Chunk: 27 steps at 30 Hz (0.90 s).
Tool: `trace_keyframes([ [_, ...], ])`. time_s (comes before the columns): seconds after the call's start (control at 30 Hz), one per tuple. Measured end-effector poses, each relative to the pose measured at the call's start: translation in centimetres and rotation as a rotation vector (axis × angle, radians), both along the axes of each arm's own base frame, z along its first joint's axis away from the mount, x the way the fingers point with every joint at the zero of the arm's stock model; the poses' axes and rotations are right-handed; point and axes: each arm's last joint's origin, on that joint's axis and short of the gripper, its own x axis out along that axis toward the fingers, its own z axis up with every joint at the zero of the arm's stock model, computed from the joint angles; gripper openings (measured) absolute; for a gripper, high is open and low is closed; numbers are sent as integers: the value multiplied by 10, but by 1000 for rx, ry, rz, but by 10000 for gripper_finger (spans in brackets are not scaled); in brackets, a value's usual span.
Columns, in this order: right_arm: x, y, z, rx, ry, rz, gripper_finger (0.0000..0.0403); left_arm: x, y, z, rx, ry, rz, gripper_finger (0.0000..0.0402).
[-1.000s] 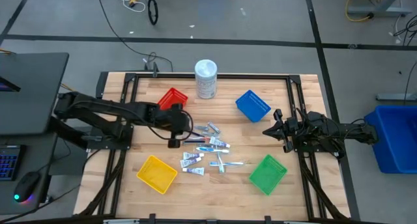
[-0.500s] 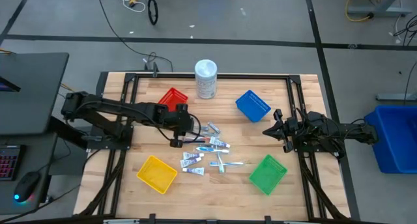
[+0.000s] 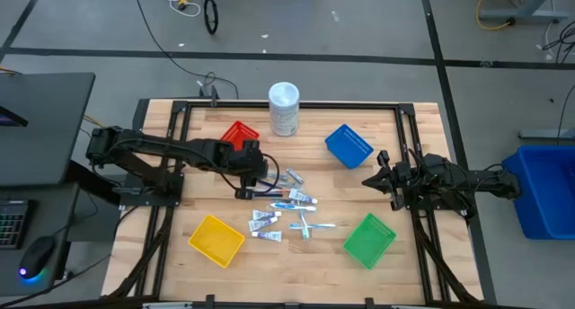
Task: Pick & Place Travel size toiletries
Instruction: Put the blue razor blade into the yellow basket
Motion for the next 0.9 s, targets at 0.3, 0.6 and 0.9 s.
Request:
trace_keyframes([
  [0.3, 0, 0, 0, 0, 0, 0, 14, 0, 9, 0, -18, 16, -90, 149],
  [0.6, 0, 0, 0, 0, 0, 0, 15, 3, 21, -6, 10, 45, -85, 148],
  [0.9, 0, 0, 0, 0, 3, 0, 15, 14, 29, -30, 6, 136, -84, 148],
])
